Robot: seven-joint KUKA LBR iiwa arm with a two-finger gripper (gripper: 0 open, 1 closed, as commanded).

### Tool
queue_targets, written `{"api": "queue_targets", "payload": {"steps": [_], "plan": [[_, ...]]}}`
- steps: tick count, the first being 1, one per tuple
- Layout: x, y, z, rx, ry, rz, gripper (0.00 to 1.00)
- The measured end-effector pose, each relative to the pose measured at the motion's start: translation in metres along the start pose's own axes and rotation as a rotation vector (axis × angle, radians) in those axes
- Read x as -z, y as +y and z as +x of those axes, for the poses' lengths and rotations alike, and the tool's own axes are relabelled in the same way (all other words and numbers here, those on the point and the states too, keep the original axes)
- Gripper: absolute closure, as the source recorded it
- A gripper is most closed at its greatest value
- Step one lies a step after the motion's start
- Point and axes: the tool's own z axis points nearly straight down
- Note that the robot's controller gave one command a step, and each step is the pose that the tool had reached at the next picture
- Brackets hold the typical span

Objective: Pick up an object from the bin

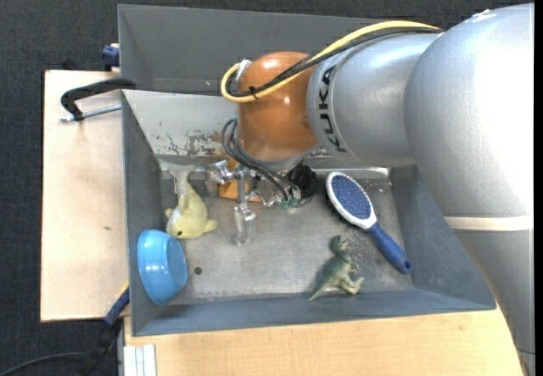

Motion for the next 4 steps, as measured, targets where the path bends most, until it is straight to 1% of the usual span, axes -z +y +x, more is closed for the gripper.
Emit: {"api": "queue_targets", "payload": {"steps": [1,2,3,4], "plan": [[0.000,0.000,0.000,-0.001,-0.001,0.000,1.00],[0.057,0.014,-0.002,-0.008,-0.009,0.001,1.00],[0.001,0.026,-0.011,-0.302,-0.003,-0.001,1.00],[0.199,0.040,0.023,-0.339,-0.012,-0.001,1.00]]}}
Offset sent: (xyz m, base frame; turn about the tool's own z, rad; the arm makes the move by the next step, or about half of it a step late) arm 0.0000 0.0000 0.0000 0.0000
